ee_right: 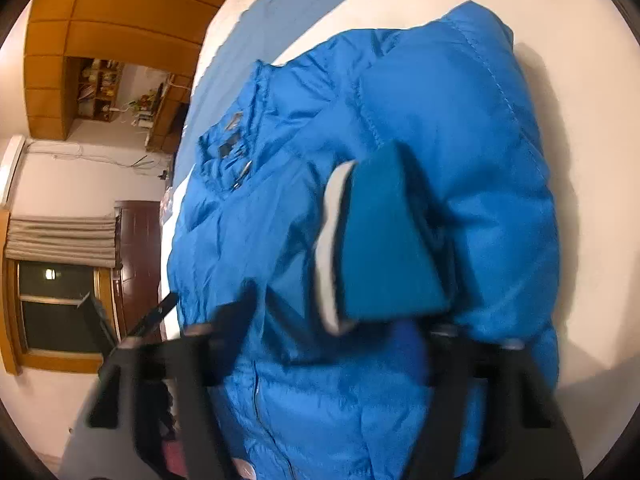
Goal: Fold large clothes
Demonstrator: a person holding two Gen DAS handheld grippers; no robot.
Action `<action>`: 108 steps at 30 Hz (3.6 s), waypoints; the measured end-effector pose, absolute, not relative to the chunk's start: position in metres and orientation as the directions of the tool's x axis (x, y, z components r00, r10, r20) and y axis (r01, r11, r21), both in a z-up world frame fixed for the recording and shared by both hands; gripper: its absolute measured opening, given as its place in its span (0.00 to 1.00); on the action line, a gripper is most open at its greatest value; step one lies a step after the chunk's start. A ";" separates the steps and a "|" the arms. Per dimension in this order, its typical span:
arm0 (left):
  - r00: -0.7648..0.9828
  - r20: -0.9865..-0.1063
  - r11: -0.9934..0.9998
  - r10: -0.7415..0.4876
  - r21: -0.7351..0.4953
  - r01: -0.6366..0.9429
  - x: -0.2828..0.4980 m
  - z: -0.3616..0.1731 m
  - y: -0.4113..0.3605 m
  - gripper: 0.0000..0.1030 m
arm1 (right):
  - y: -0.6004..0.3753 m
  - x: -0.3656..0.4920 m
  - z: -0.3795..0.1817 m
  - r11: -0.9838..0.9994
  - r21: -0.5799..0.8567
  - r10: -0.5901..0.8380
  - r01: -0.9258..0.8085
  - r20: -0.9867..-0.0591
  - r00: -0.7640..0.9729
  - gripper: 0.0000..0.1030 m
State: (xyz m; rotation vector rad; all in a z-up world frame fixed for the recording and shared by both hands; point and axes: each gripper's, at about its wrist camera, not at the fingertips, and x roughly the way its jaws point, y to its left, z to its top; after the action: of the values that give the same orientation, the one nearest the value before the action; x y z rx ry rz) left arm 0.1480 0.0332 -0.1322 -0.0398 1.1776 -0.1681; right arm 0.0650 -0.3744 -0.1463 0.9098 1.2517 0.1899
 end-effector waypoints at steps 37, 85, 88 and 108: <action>0.399 -0.913 0.982 -0.087 -0.010 0.191 0.165 -0.142 -0.035 0.39 | -0.321 0.130 -0.101 0.948 0.223 0.122 0.225 -0.913 0.390 0.37; 0.499 -0.866 0.985 0.006 0.092 0.148 -0.002 -0.082 0.045 0.69 | -0.292 -0.056 -0.058 0.967 0.241 0.185 0.080 -0.886 0.426 0.63; 0.470 -0.882 0.986 0.024 0.099 0.135 -0.032 -0.088 0.063 0.73 | -0.296 -0.087 -0.059 0.965 0.243 0.183 0.098 -0.893 0.411 0.67; 0.178 -0.951 0.966 -0.252 -0.257 -0.006 -0.127 -0.179 0.128 0.73 | -0.305 -0.202 -0.141 0.932 0.292 0.247 0.216 -0.945 0.214 0.75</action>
State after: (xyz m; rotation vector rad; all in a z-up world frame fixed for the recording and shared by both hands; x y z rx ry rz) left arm -0.1270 0.1280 -0.1785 -0.2210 1.3843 -0.1756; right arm -0.2022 -0.3053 -0.1413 0.4024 1.3660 0.0225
